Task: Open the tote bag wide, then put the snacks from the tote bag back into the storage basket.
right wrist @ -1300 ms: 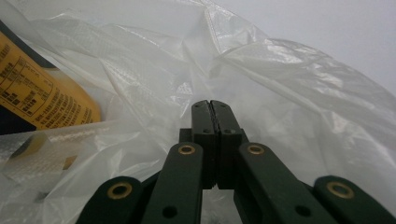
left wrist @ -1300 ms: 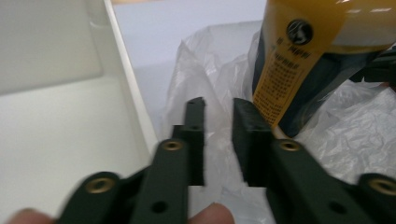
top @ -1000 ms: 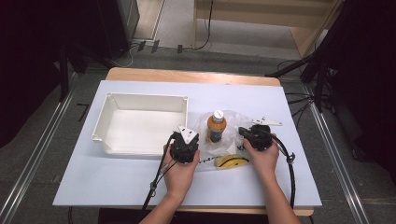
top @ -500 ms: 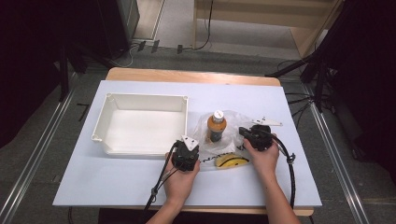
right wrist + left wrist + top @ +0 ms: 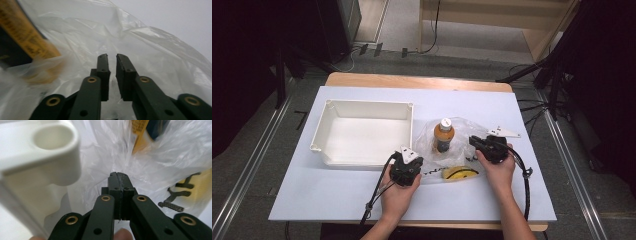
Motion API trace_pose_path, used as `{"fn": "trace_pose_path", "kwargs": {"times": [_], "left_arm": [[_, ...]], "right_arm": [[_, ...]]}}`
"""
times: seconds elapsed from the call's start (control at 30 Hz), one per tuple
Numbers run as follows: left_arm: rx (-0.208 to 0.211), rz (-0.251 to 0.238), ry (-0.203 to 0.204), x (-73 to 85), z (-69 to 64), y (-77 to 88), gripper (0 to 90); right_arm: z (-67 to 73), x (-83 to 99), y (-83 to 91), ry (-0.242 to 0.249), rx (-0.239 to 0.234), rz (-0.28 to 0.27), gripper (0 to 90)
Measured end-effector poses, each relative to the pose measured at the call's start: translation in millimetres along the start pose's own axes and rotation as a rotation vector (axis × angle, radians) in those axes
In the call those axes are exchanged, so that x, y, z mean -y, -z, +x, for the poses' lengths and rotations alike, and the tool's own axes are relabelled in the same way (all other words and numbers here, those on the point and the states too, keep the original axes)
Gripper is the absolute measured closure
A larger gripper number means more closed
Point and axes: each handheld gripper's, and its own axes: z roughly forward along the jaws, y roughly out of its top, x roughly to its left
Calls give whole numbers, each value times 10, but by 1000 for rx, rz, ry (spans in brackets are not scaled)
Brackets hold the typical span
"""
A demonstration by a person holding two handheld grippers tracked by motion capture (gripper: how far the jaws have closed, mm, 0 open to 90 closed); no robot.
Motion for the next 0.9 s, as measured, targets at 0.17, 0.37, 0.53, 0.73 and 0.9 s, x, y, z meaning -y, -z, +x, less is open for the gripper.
{"fn": "trace_pose_path", "kwargs": {"times": [0.17,0.37,0.53,0.73,0.9], "left_arm": [[86,-50,-42,42,31,140,832],[198,-127,-28,39,155,373,610],[234,-148,-69,43,231,531,504],[262,-187,-50,124,505,753,443],[261,-222,-33,231,785,921,410]], "right_arm": [[58,-58,182,26,-71,-57,686],[106,-229,398,91,-123,-132,586],[133,-326,425,97,-161,-104,516],[297,-411,425,166,-196,-77,454],[412,-495,410,205,-243,-85,450]]}}
